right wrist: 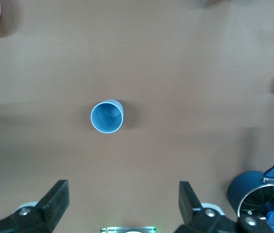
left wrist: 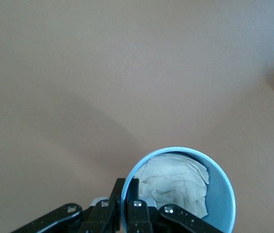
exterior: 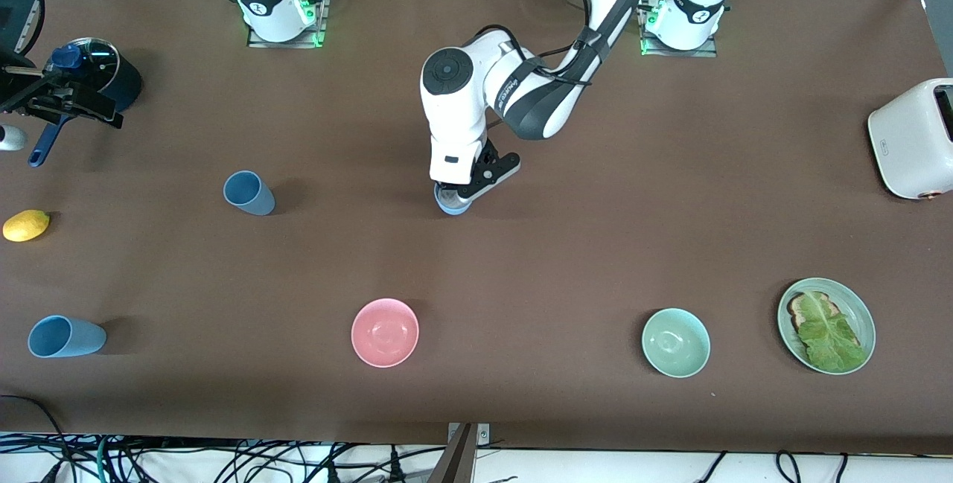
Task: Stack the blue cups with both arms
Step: 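Lift and carry the tissue cup with the left gripper to mid-table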
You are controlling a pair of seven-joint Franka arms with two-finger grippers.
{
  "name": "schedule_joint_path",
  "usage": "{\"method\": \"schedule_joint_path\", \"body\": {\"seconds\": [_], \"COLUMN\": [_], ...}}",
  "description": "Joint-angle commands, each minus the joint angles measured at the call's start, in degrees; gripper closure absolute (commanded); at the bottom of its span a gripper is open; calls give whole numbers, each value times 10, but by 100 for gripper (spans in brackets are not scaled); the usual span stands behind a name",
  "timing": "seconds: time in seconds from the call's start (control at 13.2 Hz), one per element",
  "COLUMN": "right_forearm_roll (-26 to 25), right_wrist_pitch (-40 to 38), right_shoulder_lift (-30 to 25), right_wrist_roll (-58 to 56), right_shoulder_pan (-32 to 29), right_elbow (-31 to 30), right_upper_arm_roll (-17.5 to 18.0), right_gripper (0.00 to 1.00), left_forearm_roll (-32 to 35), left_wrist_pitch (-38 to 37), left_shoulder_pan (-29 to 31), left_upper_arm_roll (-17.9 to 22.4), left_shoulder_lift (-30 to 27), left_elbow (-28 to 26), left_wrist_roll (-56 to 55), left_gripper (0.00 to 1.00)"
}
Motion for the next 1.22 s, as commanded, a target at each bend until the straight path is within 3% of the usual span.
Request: {"method": "schedule_joint_path", "body": {"seconds": [0.0, 0.84, 0.99, 1.14], "right_forearm_roll": [4, 4, 4, 4], "right_wrist_pitch": [-3, -4, -3, -4], "right_shoulder_lift": [-6, -6, -6, -6], "right_wrist_roll": [-9, -9, -9, -9], "right_shoulder_pan": [-6, -6, -6, -6], "right_elbow": [-3, -3, -3, -3], "right_upper_arm_roll": [3, 3, 3, 3], "right_gripper": [0, 0, 0, 0], "left_forearm_roll": [44, 90, 89, 90], "left_wrist_pitch": [7, 59, 60, 60], "left_shoulder_pan": [-7, -19, -14, -14], "left_upper_arm_roll": [7, 17, 17, 17], "left_shoulder_lift": [22, 72, 68, 65], "left_elbow": [23, 26, 27, 27], "left_wrist_roll": [-12, -56, -48, -33], "left_gripper": [100, 100, 1, 0]}}
